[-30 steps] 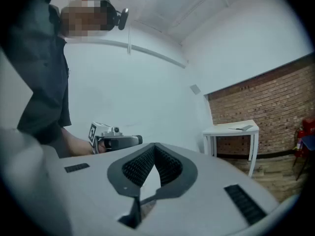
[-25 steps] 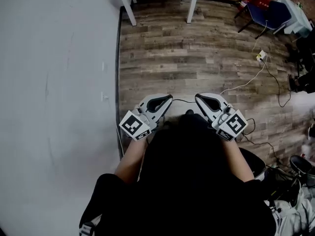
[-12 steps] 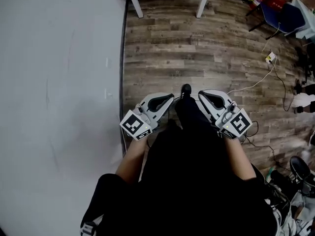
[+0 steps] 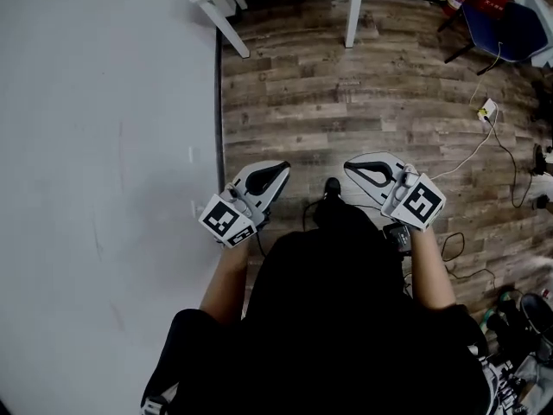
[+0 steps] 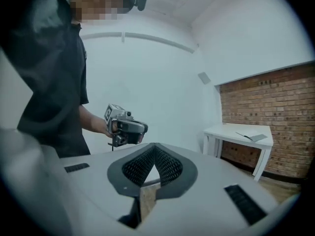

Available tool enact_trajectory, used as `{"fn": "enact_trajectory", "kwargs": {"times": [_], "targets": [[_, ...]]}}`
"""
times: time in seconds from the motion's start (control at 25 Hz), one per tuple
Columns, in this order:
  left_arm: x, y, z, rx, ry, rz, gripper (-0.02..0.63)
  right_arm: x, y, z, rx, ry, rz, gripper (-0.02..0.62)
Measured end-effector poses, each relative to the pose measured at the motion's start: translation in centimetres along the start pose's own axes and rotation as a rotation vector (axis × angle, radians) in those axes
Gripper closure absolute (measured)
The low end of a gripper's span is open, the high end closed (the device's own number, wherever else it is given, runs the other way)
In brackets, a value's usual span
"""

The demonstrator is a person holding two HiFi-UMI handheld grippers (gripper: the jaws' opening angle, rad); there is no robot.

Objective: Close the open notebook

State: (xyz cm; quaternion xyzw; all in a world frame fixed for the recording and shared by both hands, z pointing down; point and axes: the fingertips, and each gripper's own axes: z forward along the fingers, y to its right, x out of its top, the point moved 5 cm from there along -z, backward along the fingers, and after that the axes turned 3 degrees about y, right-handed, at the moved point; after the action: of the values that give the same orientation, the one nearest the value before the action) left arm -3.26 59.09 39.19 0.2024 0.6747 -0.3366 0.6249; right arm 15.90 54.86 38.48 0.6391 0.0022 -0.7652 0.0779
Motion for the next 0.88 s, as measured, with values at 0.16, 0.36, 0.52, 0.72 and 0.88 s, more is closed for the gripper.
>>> {"fn": "enact_trajectory", "kwargs": {"times": [0.16,0.36,0.52,0.72,0.88], "targets": [[3.0,-2.8,5.1,0.003,0.015,0.028,0.589,1.0,4.7,-1.3,0.049,0.011,-0.026,0.589],[3.4,-5.2,9.0,-0.038,-0.015,0.056,0.589,0.4,8.4,-2.2,-0.043,0.019,-0.097,0.589],[4.0,-6.5,12.7,-0.084,-0.027,0.069,0.589,-0.4,11.2,-3.6,-0.108,0.075,-0.040,0.589],[4.0,-10.0,16.0,-0.113,-0.049,0.028,0.589,-0.9,14.0,-2.4,-0.137,0.115,0.039,0.589],[3.1,-14.2,19.2,-0.135,-0.023,-0.032,0.589,-1.1,18.0,-0.7,-0.129,0.094,0.078,0.589]]}}
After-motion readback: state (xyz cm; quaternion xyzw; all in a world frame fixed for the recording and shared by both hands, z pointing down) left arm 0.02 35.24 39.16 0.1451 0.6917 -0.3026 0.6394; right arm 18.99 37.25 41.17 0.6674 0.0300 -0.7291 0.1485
